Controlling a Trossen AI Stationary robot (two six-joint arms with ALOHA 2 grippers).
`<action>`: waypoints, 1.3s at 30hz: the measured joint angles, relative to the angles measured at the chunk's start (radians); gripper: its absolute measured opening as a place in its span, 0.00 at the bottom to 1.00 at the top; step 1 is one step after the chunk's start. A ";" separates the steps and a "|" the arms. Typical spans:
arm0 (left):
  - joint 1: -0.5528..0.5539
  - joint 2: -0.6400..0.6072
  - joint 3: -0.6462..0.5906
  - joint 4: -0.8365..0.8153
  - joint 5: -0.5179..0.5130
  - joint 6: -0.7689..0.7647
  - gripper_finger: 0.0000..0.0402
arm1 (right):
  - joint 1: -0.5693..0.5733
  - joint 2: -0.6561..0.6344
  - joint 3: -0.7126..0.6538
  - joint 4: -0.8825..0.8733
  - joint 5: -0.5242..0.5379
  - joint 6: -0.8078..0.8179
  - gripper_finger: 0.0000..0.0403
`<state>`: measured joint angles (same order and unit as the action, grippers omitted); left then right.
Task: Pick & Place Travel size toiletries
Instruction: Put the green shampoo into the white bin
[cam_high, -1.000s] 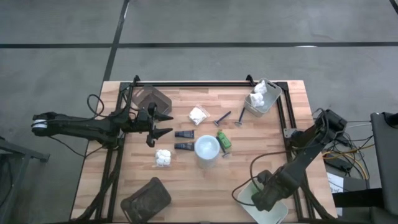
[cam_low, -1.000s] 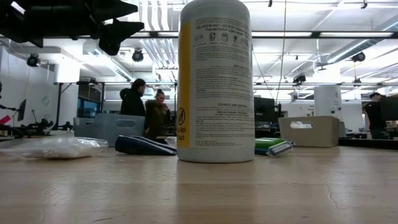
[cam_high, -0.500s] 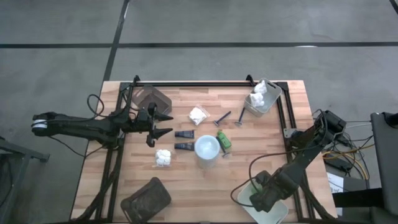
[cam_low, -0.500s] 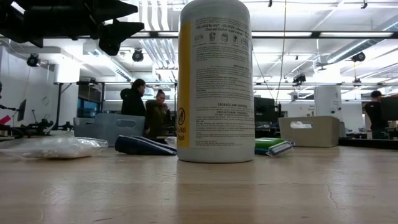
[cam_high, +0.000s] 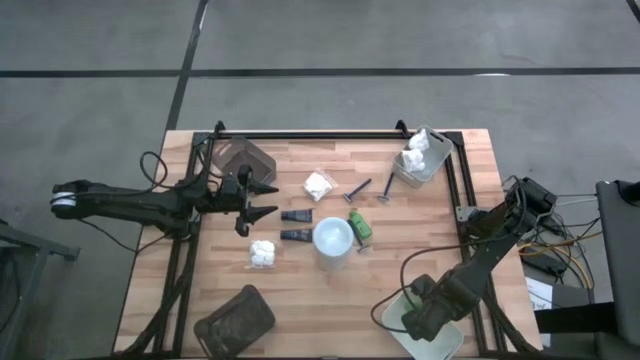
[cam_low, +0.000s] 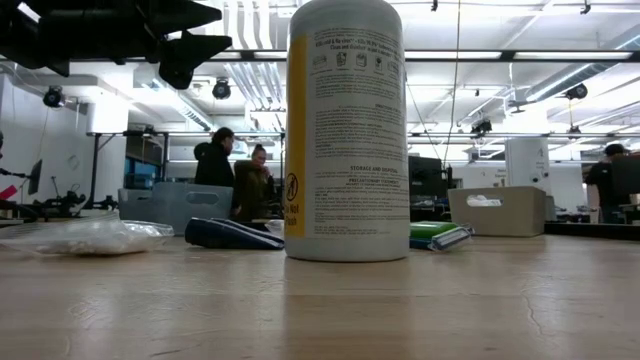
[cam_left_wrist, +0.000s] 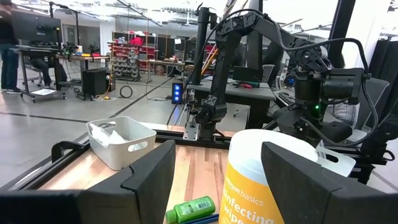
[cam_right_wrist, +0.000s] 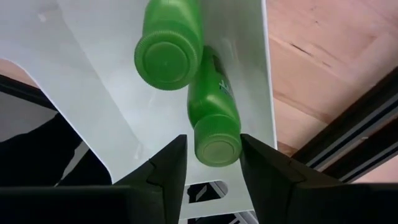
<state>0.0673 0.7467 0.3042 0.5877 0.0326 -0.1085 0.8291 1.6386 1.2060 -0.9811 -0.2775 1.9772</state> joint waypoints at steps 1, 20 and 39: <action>0.000 0.000 0.000 0.000 0.000 0.000 0.61 | 0.000 0.000 0.000 -0.001 0.000 -0.002 0.34; 0.000 0.000 0.000 -0.001 0.000 0.000 0.61 | 0.000 -0.080 0.000 -0.042 -0.011 -0.097 0.65; 0.000 0.000 0.000 -0.005 0.000 0.000 0.61 | -0.176 -0.255 0.000 -0.066 0.159 -0.718 0.68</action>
<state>0.0673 0.7467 0.3042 0.5831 0.0326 -0.1088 0.6529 1.3840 1.2057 -1.0473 -0.1184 1.2595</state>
